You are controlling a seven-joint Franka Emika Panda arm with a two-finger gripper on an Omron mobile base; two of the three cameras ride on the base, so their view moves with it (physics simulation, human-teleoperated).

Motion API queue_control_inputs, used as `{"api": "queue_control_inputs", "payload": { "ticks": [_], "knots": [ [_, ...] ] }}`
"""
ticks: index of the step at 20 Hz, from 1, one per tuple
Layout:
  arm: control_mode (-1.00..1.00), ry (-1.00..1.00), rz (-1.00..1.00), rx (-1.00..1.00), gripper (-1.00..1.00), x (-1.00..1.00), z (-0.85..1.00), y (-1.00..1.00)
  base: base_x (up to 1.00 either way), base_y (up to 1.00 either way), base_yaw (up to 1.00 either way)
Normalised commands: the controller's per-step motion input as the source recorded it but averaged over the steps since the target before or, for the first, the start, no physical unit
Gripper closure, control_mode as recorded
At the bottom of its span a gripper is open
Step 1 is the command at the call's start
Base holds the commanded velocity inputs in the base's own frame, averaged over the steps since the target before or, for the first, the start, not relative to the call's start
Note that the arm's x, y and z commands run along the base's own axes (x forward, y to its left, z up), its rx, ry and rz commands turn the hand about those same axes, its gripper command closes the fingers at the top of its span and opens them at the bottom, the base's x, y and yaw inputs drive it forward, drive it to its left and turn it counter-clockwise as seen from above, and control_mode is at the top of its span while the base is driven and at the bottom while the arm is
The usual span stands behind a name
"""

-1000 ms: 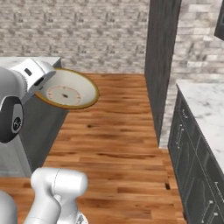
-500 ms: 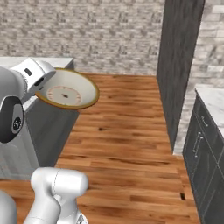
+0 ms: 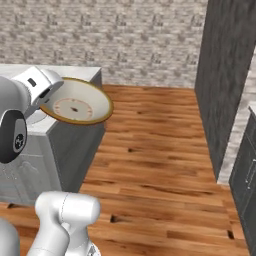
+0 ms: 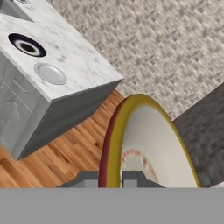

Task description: Move the bowls from the cabinet to the plates on the dining table.

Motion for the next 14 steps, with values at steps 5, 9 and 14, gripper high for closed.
{"api": "queue_control_inputs", "payload": {
  "ticks": [5, 9, 14],
  "knots": [
    [1.0, 0.0, 0.0, 0.0, 1.0, 0.0, 0.0, 0.0, 0.27, 0.48, 0.13],
    [1.0, 0.0, 0.0, 0.0, 1.0, 0.0, 0.0, 0.0, 0.28, 0.47, 0.13],
    [1.0, 0.0, 0.0, 0.0, 1.0, 0.0, 0.0, 0.0, 0.33, 0.44, 0.13]
  ]
}}
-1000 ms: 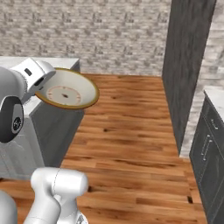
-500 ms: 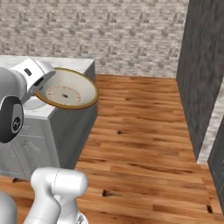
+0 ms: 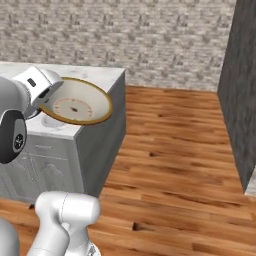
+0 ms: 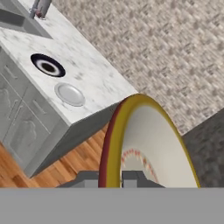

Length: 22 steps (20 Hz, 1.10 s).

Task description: Move the bowls from the cabinet to the plates on the dining table.

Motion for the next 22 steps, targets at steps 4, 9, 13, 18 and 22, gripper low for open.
{"api": "queue_control_inputs", "payload": {
  "ticks": [4, 9, 13, 18, 22],
  "knots": [
    [1.0, 0.0, 0.0, 0.0, 1.0, 0.0, 0.0, 0.0, 0.42, 0.37, 0.13],
    [1.0, 0.0, 0.0, 0.0, 1.0, 0.0, 0.0, 0.0, 0.47, 0.29, 0.13],
    [1.0, 0.0, 0.0, 0.0, 1.0, 0.0, 0.0, 0.0, 0.47, 0.28, 0.12],
    [1.0, 0.0, 0.0, 0.0, 1.0, 0.0, 0.0, 0.0, 0.4, 0.33, 0.12],
    [1.0, 0.0, 0.0, 0.0, 1.0, 0.0, 0.0, 0.0, 0.35, 0.37, 0.12]
  ]
}}
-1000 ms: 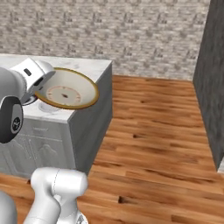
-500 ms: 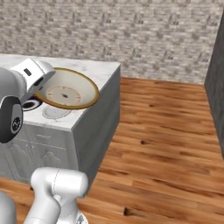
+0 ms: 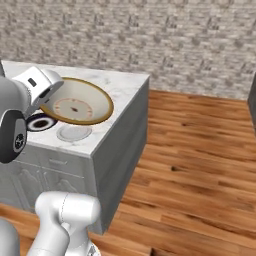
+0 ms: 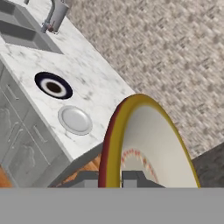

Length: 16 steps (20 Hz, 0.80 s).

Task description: Move the bowls from the cabinet to the plates on the dining table.

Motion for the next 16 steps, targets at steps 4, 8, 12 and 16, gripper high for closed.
{"api": "queue_control_inputs", "payload": {
  "ticks": [4, 8, 12, 16],
  "knots": [
    [1.0, 0.0, 0.0, 0.0, 1.0, 0.0, 0.0, 0.0, 0.36, 0.38, 0.12],
    [1.0, 0.0, 0.0, 0.0, 1.0, 0.0, 0.0, 0.0, 0.38, 0.36, 0.12],
    [1.0, 0.0, 0.0, 0.0, 1.0, 0.0, 0.0, 0.0, 0.39, 0.34, 0.11],
    [1.0, 0.0, 0.0, 0.0, 1.0, 0.0, 0.0, 0.0, 0.35, 0.32, 0.11]
  ]
}}
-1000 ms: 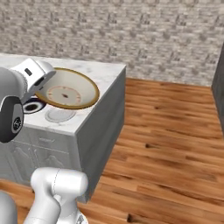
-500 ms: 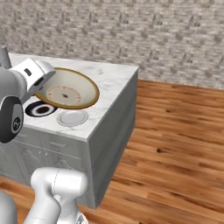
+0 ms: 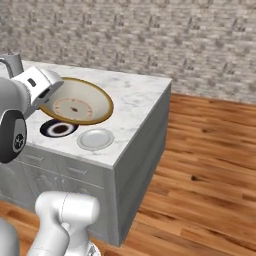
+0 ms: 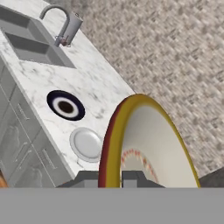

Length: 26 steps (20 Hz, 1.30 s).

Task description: Move the bowls from the cabinet to the plates on the dining table.

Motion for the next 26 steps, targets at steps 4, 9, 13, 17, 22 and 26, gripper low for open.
{"api": "queue_control_inputs", "payload": {
  "ticks": [4, 9, 13, 17, 22, 26],
  "knots": [
    [1.0, 0.0, 0.0, 0.0, 1.0, 0.0, 0.0, 0.0, 0.32, 0.33, 0.11],
    [1.0, 0.0, 0.0, 0.0, 1.0, 0.0, 0.0, 0.0, 0.3, 0.27, 0.11],
    [1.0, 0.0, 0.0, 0.0, 1.0, 0.0, 0.0, 0.0, 0.27, 0.23, 0.11],
    [1.0, 0.0, 0.0, 0.0, 1.0, 0.0, 0.0, 0.0, 0.33, 0.18, 0.11],
    [1.0, 0.0, 0.0, 0.0, 1.0, 0.0, 0.0, 0.0, 0.41, 0.08, 0.11],
    [1.0, 0.0, 0.0, 0.0, 1.0, 0.0, 0.0, 0.0, 0.44, 0.0, 0.1]
  ]
}}
